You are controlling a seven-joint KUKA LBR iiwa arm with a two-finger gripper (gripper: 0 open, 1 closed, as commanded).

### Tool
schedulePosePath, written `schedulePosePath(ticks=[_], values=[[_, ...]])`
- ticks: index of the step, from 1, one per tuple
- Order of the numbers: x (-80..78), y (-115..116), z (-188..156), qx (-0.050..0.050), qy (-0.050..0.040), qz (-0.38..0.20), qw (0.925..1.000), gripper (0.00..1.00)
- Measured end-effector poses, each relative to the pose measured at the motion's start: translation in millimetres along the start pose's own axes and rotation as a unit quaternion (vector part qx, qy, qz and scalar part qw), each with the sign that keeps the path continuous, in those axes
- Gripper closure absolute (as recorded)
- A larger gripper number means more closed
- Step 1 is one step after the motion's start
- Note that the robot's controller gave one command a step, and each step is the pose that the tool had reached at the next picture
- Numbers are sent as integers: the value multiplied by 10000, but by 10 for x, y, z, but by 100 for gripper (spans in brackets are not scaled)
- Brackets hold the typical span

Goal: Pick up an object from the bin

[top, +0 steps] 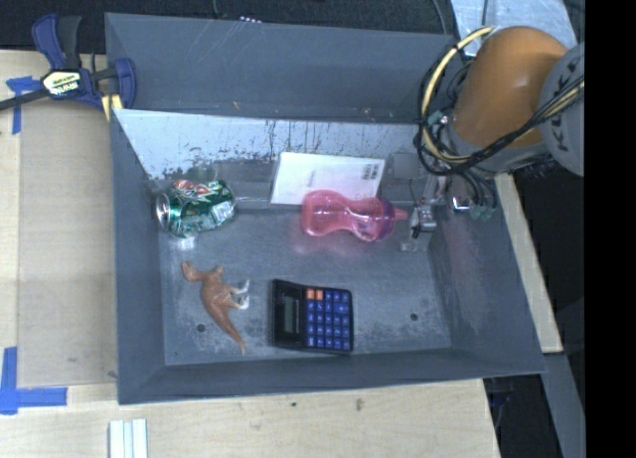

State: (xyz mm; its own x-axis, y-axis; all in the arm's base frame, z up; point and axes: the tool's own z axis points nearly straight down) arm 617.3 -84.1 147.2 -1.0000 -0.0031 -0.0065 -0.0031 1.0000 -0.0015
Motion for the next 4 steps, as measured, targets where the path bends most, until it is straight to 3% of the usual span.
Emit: schedulePosePath(ticks=[1, 2, 3, 4], values=[[-22, 209, 544, -14, 67, 59, 10000, 0], [66, 435, 305, 1, -10, -621, 9981, 0], [69, 508, 630, -6, 33, 614, 9981, 0], [60, 528, 763, 2, -21, 379, 9993, 100]])
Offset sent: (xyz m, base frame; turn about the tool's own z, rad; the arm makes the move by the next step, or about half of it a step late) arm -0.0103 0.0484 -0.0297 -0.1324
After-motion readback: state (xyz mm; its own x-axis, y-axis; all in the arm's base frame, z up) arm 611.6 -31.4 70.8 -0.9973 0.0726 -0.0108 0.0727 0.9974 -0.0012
